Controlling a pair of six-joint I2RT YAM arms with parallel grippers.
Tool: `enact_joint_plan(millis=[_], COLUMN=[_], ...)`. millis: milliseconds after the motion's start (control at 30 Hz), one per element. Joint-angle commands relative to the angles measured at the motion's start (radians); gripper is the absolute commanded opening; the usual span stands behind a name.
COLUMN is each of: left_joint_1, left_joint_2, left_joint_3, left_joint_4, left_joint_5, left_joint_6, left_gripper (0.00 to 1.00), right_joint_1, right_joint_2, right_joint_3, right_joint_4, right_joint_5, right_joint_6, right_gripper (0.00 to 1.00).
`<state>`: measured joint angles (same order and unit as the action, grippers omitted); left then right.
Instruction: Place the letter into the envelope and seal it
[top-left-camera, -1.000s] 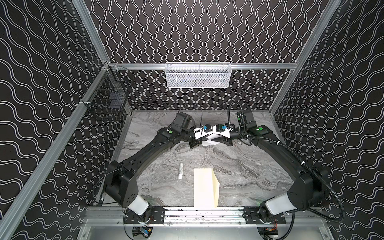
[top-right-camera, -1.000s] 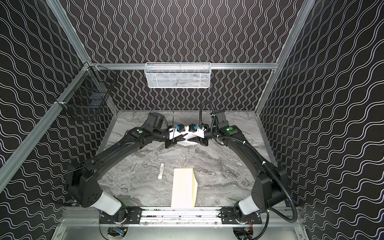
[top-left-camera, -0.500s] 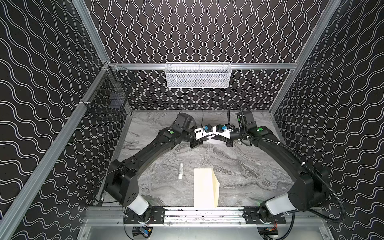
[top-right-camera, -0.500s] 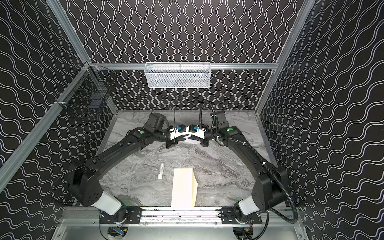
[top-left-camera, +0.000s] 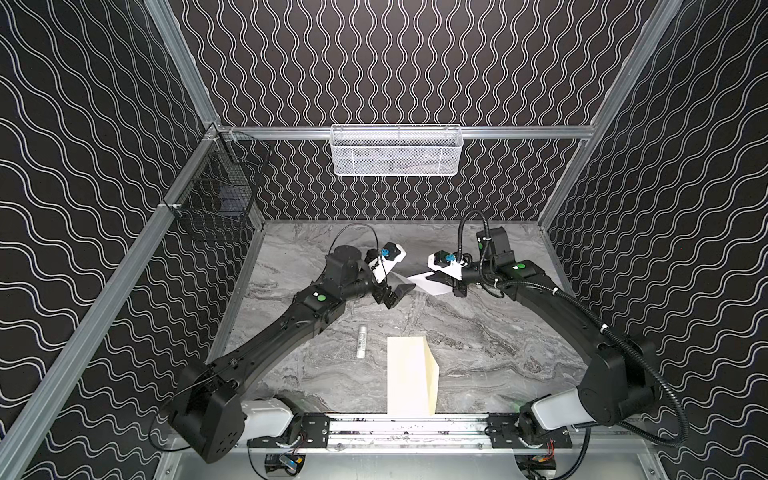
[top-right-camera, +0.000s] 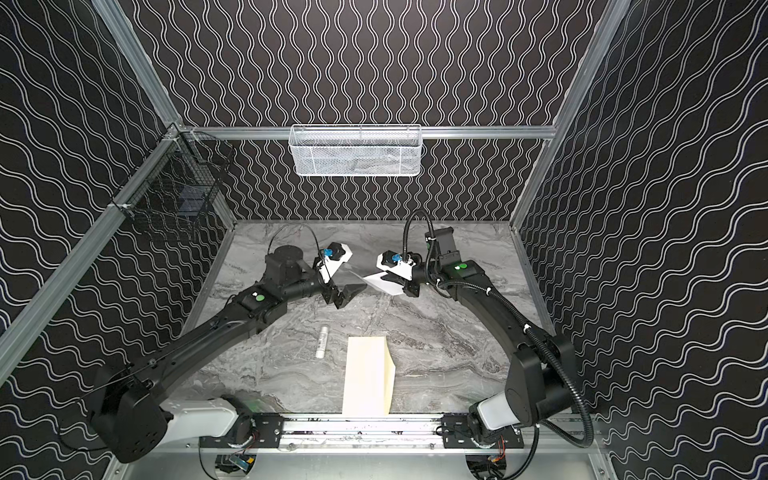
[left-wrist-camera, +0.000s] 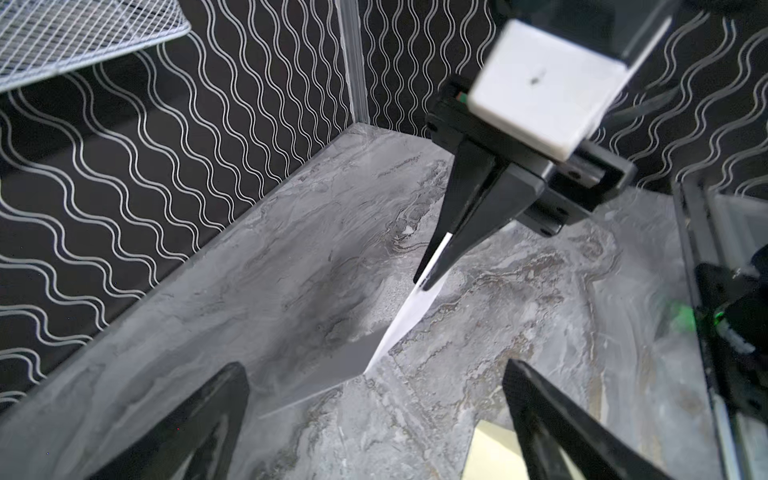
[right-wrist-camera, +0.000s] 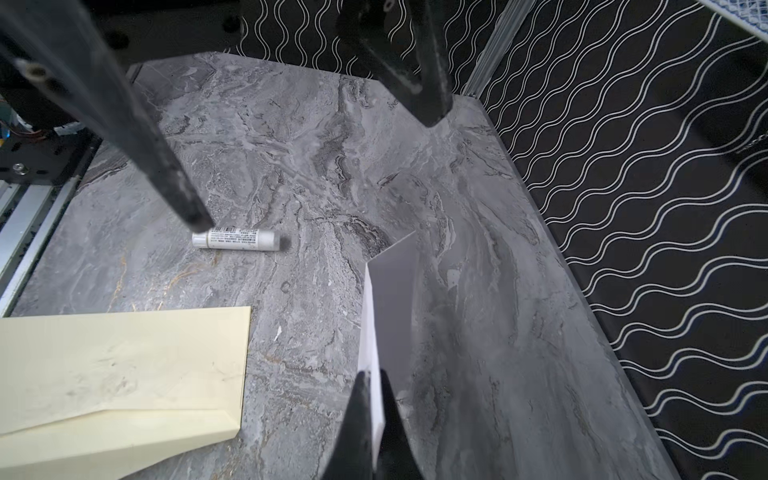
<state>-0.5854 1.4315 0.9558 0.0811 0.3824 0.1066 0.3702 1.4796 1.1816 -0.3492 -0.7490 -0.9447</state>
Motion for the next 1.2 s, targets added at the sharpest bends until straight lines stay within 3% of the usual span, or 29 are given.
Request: enact_joint_plan(millis=[0, 200, 400, 633, 800, 1167], left_joint_1=[0.005, 0.04, 0.129, 0.13, 0.13, 0.125], left_joint_2=[-0.036, -0.111, 0.002, 0.109, 0.154, 0.17], left_joint_3=[-0.047, -0.129, -0.077, -0.034, -0.013, 0.022], left_joint_4=[0.119, 0.128, 0.142, 0.261, 0.293, 0.199], left_joint_5=[0.044, 0.112, 0.266, 0.344, 0.358, 0.446], left_joint_6=[-0.232, -0.384, -0.484, -0.562, -0.568, -0.477], left_gripper=[0.98, 0.99, 0.91, 0.94, 0.94, 0.79], right_joint_1=[-0.016, -0.027, -0.035, -0.036, -0.035, -0.036], right_joint_2=[-0.006, -0.016, -0.027, -0.022, -0.01, 0.046], right_joint_3=[-0.013, -0.036, -0.046, -0.054, -0.053, -0.002], right_joint_4=[0.08, 0.127, 0.158, 0.176, 0.172, 0.159], right_joint_5=[-0.056, -0.121, -0.187, -0.24, -0.251, -0.265], right_joint_6=[0.046, 0.057, 0.074, 0.085, 0.079, 0.081], right_gripper=[0.0, 0.0, 0.0, 0.0, 0.0, 0.0])
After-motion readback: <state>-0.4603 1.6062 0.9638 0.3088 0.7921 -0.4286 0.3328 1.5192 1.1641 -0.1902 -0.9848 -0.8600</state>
